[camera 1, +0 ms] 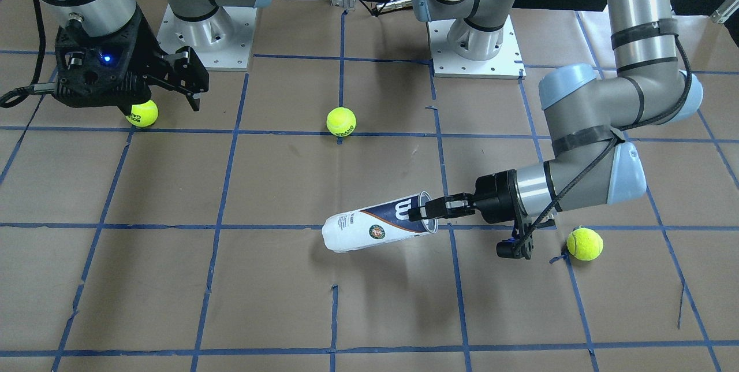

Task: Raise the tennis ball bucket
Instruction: 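Lift the can's open end with the left gripper, tilting it upright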

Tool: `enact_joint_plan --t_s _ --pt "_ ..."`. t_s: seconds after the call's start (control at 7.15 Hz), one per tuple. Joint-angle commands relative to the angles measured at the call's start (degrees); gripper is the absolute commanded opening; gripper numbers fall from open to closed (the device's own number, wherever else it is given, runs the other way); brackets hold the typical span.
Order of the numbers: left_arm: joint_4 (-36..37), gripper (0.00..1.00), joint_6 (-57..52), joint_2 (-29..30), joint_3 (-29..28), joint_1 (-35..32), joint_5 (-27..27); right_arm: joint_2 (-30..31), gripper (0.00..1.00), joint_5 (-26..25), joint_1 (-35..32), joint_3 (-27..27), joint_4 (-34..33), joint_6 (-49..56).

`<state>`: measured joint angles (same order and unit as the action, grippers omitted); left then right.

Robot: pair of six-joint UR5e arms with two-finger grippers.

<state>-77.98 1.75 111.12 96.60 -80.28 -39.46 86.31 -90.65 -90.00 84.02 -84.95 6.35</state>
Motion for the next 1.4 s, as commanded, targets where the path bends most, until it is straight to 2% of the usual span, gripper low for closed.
enact_joint_plan --t_s 0.0,0.14,0.28,0.42,0.56,0.7,0.84,1.26 --pt "0.6 0.0 6.8 -6.2 -3.6 -2.3 -7.1 0.0 1.0 0.1 0.0 0.0 0.0 0.0" --pt "0.7 0.0 8.7 -6.3 -7.9 -5.6 -15.5 0.0 1.0 0.1 0.0 0.0 0.0 0.0" --pt "0.7 0.0 8.4 -4.8 -14.3 -7.8 -26.7 0.0 1.0 0.0 0.0 0.0 0.0 0.0" --pt "0.0 0.0 8.4 -1.6 -20.0 -9.3 -31.2 0.0 1.0 0.2 0.0 0.0 0.0 0.0" --pt "0.4 0.01 8.2 1.4 -23.5 -13.6 -37.3 0.0 1.0 0.3 0.0 0.0 0.0 0.0" --pt "0.7 0.0 7.8 3.6 -24.7 -18.5 -46.9 0.0 1.0 0.3 0.0 0.0 0.0 0.0" --pt "0.7 0.0 7.2 4.0 -24.3 -19.8 -49.5 0.0 1.0 0.2 0.0 0.0 0.0 -0.1" --pt "-0.7 0.01 2.0 5.9 -24.1 -21.4 -49.7 0.0 1.0 -0.1 0.5 0.0 0.1 0.0"
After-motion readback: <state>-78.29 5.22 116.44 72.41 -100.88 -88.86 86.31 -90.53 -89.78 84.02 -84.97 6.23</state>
